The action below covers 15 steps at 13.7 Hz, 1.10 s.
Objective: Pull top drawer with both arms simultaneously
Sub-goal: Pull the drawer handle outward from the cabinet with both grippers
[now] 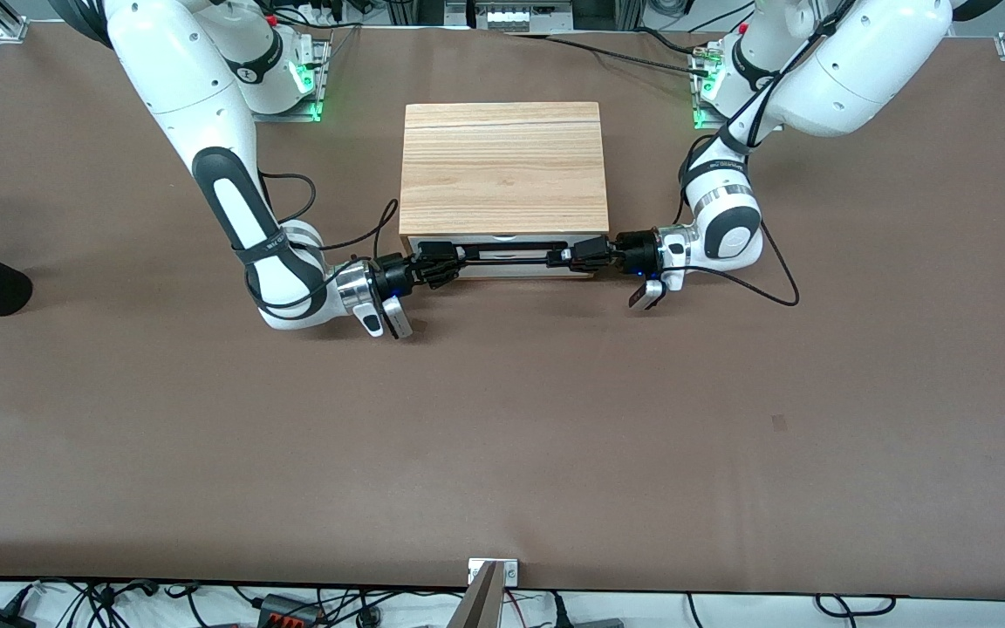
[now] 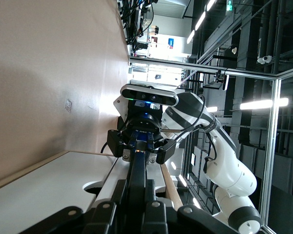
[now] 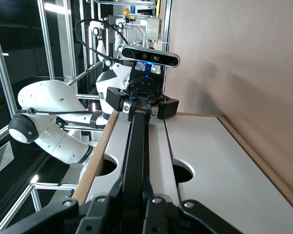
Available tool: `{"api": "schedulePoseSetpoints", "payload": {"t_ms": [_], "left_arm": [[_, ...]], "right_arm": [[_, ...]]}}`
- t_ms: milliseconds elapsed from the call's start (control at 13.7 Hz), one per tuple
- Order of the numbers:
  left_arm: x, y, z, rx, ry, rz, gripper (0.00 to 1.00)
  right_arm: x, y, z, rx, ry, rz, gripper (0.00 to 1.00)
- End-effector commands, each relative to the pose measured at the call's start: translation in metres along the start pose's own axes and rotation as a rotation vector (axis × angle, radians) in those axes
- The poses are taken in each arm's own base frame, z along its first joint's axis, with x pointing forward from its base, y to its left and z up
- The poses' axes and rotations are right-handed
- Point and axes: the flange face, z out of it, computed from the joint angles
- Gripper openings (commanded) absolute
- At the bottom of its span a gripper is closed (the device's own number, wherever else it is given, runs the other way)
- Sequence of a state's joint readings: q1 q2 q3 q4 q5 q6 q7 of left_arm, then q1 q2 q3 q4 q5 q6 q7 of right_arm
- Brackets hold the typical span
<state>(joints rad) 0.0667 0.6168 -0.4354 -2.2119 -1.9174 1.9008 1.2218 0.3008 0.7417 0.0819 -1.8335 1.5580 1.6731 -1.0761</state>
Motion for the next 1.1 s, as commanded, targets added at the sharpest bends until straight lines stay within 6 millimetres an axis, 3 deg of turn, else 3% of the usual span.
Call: {"api": "schedulePoseSetpoints", "payload": {"t_ms": [0, 439, 585, 1024], "left_arm": [[-0.014, 0.003, 0.013, -0.023, -0.002, 0.015, 0.16], [0.002, 0.007, 0.014, 0.013, 0.026, 0.091, 0.16], [0.014, -0.002, 0.017, 0.008, 0.04, 0.15, 0.16], [0.052, 0.01, 0.012, 0.08, 0.095, 0.235, 0.15]], "right_arm": [[0.017, 0.007, 0.001, 0.001, 0.015, -0.055, 0.0], [0.049, 0.031, -0.007, 0.003, 0.037, -0.076, 0.0], [0.054, 0.038, -0.011, 0.0, 0.043, -0.079, 0.0], [0.079, 0.037, -0.035, -0.008, 0.085, -0.122, 0.0]]}}
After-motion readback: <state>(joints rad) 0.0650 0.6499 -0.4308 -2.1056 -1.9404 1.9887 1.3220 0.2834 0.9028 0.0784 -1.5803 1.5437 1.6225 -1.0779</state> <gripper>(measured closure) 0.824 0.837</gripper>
